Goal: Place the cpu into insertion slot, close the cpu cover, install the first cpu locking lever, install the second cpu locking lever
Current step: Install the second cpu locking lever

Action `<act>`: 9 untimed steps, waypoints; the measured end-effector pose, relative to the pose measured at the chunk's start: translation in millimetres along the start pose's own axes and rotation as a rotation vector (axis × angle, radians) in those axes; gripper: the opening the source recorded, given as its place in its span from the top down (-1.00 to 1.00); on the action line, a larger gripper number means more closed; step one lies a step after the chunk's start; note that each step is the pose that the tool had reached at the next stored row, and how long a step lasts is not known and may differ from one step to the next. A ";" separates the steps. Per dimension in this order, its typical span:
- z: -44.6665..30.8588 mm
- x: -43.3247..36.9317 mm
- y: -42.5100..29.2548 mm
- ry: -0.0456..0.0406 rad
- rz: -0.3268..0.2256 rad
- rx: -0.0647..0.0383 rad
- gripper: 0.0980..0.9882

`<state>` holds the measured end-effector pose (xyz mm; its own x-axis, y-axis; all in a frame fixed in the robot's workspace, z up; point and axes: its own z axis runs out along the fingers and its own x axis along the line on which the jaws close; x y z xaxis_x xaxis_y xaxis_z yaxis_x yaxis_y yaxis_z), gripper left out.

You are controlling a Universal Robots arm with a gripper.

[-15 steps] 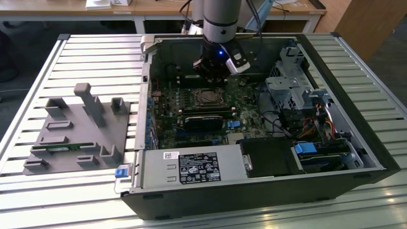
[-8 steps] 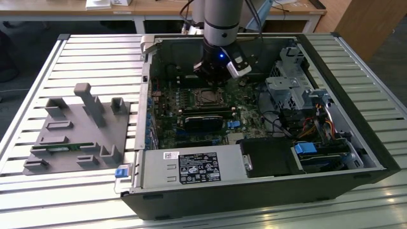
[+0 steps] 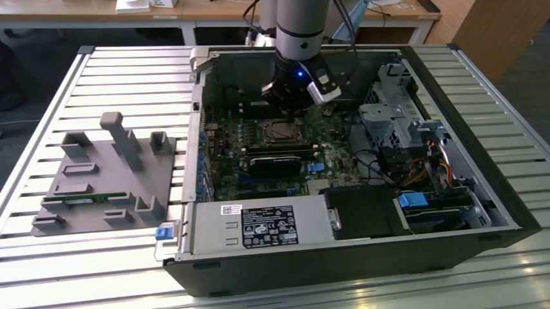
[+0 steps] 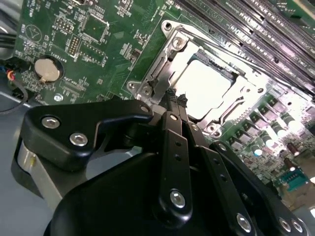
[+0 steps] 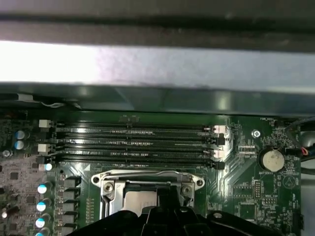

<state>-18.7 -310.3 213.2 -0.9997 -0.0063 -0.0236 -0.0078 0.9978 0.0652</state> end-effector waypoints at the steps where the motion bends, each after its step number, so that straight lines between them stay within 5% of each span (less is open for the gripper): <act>1: -3.0 -0.1 0.2 0.0000 0.000 0.000 0.95; 5: -15.1 -0.3 1.0 0.0002 0.000 0.000 0.95; 9: -17.3 -0.4 -0.2 0.0002 0.000 0.000 0.95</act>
<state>-18.7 -311.6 230.4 -0.9997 -0.0064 -0.0235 -0.0079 0.9978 0.0653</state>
